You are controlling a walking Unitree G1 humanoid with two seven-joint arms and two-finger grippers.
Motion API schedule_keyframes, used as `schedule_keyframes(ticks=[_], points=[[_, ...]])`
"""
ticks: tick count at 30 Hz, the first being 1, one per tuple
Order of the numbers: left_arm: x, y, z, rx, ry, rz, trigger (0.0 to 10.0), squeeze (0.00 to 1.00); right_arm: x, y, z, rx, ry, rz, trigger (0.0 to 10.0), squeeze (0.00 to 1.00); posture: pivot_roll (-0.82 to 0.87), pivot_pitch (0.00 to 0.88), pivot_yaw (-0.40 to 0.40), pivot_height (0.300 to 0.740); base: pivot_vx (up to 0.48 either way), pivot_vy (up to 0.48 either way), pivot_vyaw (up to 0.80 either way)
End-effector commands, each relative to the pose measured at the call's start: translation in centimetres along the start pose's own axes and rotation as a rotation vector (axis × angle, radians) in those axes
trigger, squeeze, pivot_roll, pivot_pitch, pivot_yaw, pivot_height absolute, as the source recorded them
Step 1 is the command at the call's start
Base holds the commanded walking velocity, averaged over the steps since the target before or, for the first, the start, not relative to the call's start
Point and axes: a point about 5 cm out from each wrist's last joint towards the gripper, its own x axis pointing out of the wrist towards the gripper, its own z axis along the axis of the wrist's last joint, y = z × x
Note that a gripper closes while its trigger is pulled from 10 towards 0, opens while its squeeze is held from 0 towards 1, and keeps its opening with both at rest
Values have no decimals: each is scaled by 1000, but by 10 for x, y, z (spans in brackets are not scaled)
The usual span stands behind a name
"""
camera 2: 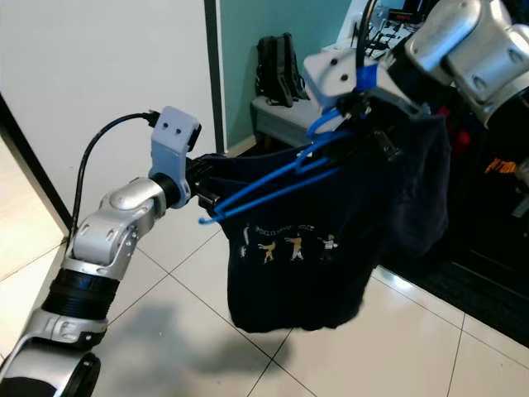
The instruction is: Hang hanger
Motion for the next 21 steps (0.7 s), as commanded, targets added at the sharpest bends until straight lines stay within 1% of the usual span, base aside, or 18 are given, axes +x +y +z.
schedule_keyframes(ticks=[1,6,10,12,13,14,15,17,18,19,21], points=[[-1,1,10,-14,-28,-11,0,0,-4,0,-1,-6,-11,-19,10000,0,-60,0,-91,740,0,0,0],[1,-4,18,-33,-49,-32,0,0,-1,0,-5,-2,-4,-37,10000,0,-52,0,-90,740,0,0,0],[3,-7,24,-43,-62,-43,0,0,3,2,-12,6,33,-56,10000,0,-45,0,-91,740,0,0,0],[4,-5,34,-35,-93,-35,0,0,7,0,-18,30,49,-123,10000,0,-38,0,-94,740,0,0,0],[4,-5,34,-35,-93,-35,0,0,7,0,-18,30,49,-123,10000,0,-38,0,-94,740,0,0,0],[3,-1,42,-14,-116,-20,0,0,7,-6,-21,68,29,-207,10000,0,-35,0,-96,740,0,0,0],[3,1,44,-7,-121,-13,0,0,6,-8,-23,85,18,-239,10000,0,-30,0,-96,740,0,0,0],[2,2,44,-4,-122,-9,0,0,5,-9,-24,96,11,-258,10000,0,-29,0,-97,740,0,0,0],[1,4,44,10,-118,-3,0,0,2,-9,-24,113,-23,-277,10000,0,-26,0,-98,740,0,0,0],[1,4,44,10,-118,-3,0,0,2,-9,-24,113,-23,-277,10000,0,-26,0,-98,740,0,0,0],[-1,6,43,19,-112,7,0,0,-7,-9,-22,144,-117,-311,10000,0,-23,0,-100,740,0,0,0]])
